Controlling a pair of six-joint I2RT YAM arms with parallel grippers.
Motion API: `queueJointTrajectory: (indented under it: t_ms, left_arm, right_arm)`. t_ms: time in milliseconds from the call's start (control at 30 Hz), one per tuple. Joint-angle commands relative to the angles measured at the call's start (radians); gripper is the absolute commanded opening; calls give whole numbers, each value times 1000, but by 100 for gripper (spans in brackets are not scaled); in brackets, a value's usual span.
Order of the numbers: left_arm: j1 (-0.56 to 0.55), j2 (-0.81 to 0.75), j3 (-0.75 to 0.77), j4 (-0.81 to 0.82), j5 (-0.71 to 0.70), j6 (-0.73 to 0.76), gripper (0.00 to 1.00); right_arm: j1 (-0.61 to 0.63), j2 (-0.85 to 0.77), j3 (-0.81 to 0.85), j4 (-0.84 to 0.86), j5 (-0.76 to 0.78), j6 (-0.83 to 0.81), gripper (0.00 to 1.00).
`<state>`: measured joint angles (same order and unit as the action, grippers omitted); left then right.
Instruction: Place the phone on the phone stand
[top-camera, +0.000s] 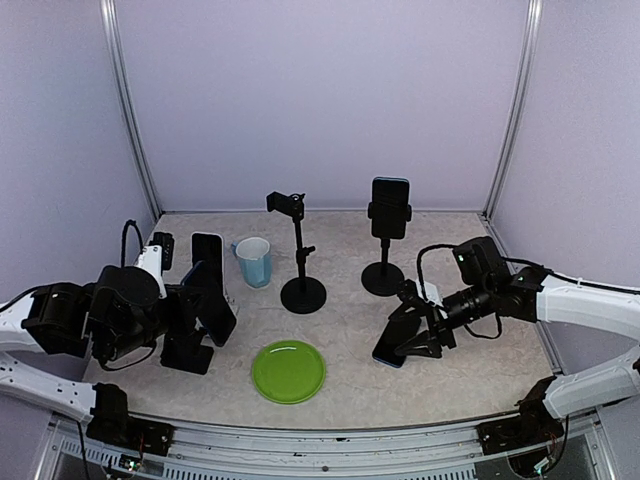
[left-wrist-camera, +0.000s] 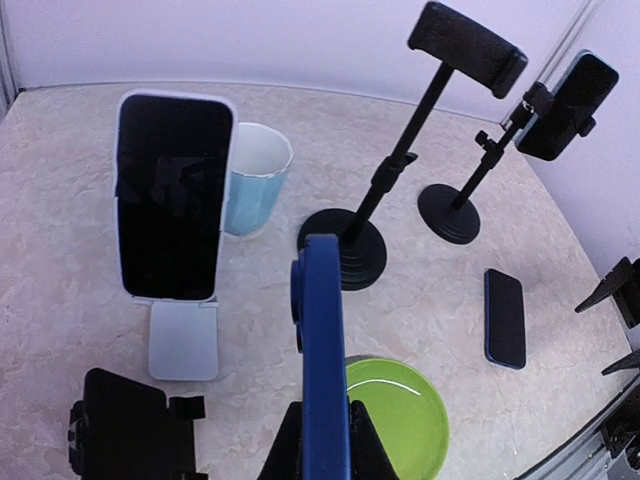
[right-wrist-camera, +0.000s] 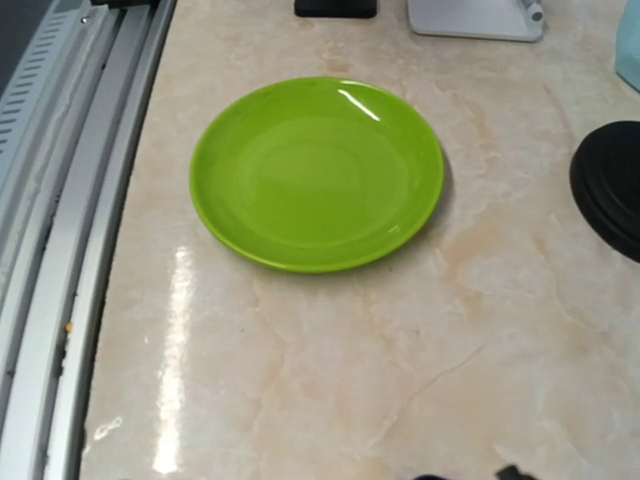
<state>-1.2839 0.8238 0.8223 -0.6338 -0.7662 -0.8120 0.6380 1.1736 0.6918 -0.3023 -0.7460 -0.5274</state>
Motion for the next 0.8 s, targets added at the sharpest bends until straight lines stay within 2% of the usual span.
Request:
queueJointTrajectory:
  t_ms: [0,200,367,533,767]
  left_arm:
    - [22,-50,-2,-141,-60,-144,0]
    - [90,-91,-2,-241,-76,-231,0]
    - [158,-128,-19,-232,-73,-155,0]
    - [227,-160,-66,-132,-40,-16,0]
    - [284,-169,-141,-48,25,77,2]
  right_arm:
    - [-8,7,-8,21,17,-16,77]
    - [-8,9,-6,14,14,-29,78]
    - [-8,16,-4,10,11,-28,78]
    - [-8,23,-3,9,12,-29,78]
    - [-8,25,-6,8,14,-37,78]
